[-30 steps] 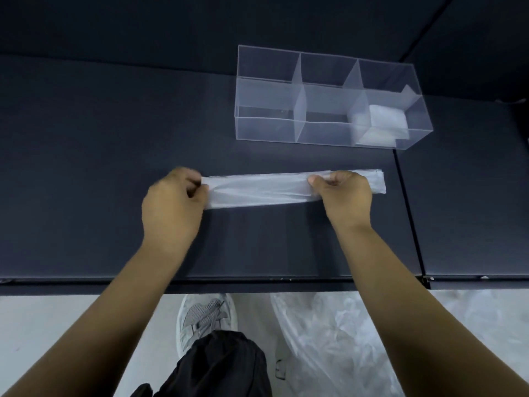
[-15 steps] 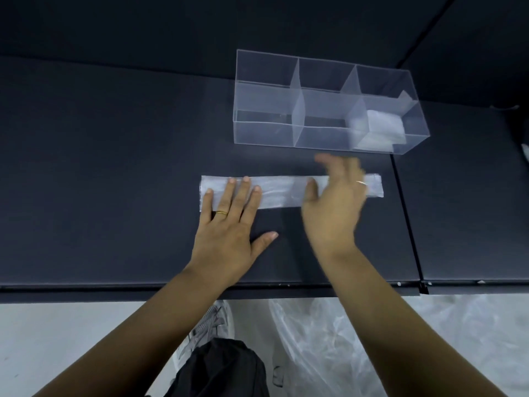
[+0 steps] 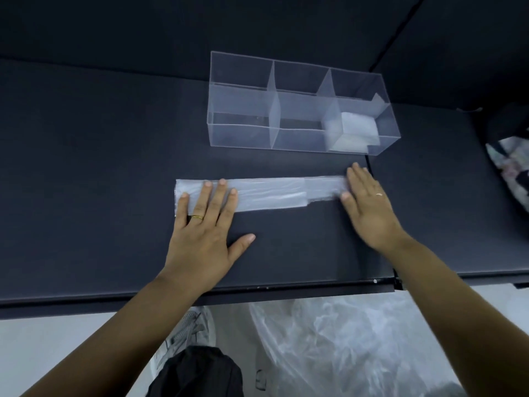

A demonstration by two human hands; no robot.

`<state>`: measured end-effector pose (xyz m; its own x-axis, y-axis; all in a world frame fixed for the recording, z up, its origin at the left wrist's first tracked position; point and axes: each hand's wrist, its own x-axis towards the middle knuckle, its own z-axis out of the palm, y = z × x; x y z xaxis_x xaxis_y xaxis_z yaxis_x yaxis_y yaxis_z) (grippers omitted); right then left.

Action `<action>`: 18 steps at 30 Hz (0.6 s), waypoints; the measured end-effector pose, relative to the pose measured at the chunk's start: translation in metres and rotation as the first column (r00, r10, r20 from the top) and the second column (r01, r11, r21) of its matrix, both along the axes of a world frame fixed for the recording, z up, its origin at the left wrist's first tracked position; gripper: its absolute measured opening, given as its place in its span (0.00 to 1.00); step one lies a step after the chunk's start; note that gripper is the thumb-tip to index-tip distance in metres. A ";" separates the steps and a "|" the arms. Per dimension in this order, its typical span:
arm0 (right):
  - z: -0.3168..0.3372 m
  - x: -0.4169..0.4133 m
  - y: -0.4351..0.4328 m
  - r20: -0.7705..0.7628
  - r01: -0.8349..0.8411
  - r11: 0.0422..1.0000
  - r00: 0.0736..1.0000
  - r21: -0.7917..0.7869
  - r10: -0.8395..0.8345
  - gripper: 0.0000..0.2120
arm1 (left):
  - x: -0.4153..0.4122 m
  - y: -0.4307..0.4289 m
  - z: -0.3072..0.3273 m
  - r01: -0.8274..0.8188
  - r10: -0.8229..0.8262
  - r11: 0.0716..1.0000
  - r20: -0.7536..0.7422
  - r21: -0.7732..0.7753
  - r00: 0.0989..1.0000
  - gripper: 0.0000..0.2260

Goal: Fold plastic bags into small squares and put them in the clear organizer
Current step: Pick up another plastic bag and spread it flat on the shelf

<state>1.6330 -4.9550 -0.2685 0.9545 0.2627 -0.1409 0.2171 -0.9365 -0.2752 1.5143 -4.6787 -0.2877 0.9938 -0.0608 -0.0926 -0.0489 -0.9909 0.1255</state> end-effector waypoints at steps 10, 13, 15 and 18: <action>0.013 0.028 -0.005 0.001 0.131 0.966 0.991 0.224 -0.135 0.05 | 0.001 0.002 0.001 0.017 -0.017 0.999 0.016 -0.031 1.000 0.35; 0.027 0.010 -0.012 -0.205 0.286 0.866 0.954 0.411 -0.218 0.07 | 0.005 0.015 -0.001 0.066 -0.066 0.996 -0.001 -0.053 0.998 0.37; 0.040 -0.012 -0.015 -0.400 0.430 0.732 0.887 0.528 -0.233 0.07 | 0.010 0.024 0.003 0.091 -0.094 0.989 -0.018 -0.119 0.995 0.38; 0.061 -0.050 -0.019 -0.569 0.562 0.641 0.790 0.522 -0.229 0.09 | 0.011 0.011 0.018 0.146 -0.143 0.951 0.031 -0.274 0.989 0.39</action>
